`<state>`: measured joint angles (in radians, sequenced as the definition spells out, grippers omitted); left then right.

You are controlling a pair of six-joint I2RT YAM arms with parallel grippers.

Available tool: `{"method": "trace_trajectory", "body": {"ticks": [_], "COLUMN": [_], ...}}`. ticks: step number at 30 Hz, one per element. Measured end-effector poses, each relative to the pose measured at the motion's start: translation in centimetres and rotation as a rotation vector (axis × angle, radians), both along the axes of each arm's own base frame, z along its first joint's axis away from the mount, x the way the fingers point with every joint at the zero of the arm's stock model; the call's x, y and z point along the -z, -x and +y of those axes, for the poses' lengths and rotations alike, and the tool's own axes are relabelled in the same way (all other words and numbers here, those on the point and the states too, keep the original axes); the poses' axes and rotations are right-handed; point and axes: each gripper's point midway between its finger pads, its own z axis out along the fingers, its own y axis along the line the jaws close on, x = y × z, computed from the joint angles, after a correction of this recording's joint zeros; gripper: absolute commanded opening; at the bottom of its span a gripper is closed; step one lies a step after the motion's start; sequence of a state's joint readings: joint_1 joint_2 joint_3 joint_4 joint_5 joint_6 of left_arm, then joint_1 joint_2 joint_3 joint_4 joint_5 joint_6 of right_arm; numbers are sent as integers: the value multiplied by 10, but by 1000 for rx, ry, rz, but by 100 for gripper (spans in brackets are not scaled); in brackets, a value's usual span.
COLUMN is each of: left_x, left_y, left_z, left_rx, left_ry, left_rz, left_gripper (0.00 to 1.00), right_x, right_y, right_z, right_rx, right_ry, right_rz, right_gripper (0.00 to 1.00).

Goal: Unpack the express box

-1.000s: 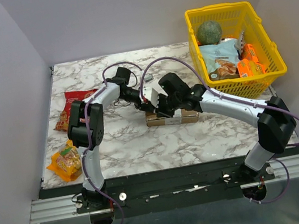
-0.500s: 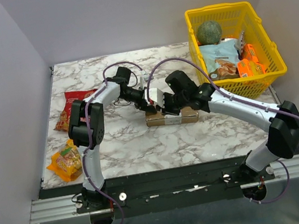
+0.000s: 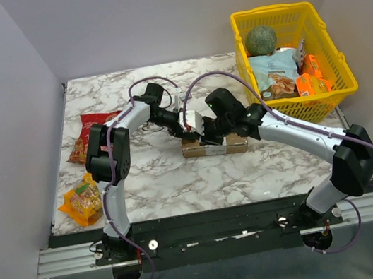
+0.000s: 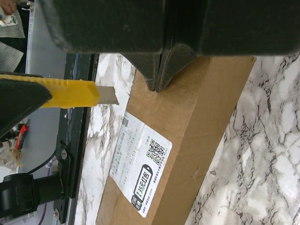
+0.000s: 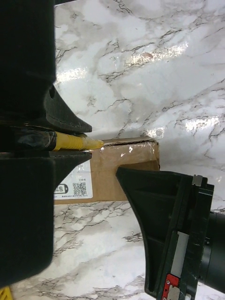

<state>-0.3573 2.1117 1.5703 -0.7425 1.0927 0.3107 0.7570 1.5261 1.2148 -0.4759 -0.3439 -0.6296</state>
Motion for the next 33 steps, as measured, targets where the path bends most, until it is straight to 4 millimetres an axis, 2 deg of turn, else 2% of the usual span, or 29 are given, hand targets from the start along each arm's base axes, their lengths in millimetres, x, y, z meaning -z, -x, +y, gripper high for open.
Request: {"method": "trace_trajectory", "body": {"ticks": [10,33], "left_x": [0,0], "left_y": [0,0], "left_z": [0,0], "left_rx": [0,2], "left_ry": [-1,-3], "left_rz": [1,10], "left_gripper": [0,0], "right_x": [9,7], "right_y": [-3,-6], "right_z": [6,7], "right_rx": [-20,-55], "right_ry": [3,8], "right_rz": [3,-35], "right_gripper": [0,0]}}
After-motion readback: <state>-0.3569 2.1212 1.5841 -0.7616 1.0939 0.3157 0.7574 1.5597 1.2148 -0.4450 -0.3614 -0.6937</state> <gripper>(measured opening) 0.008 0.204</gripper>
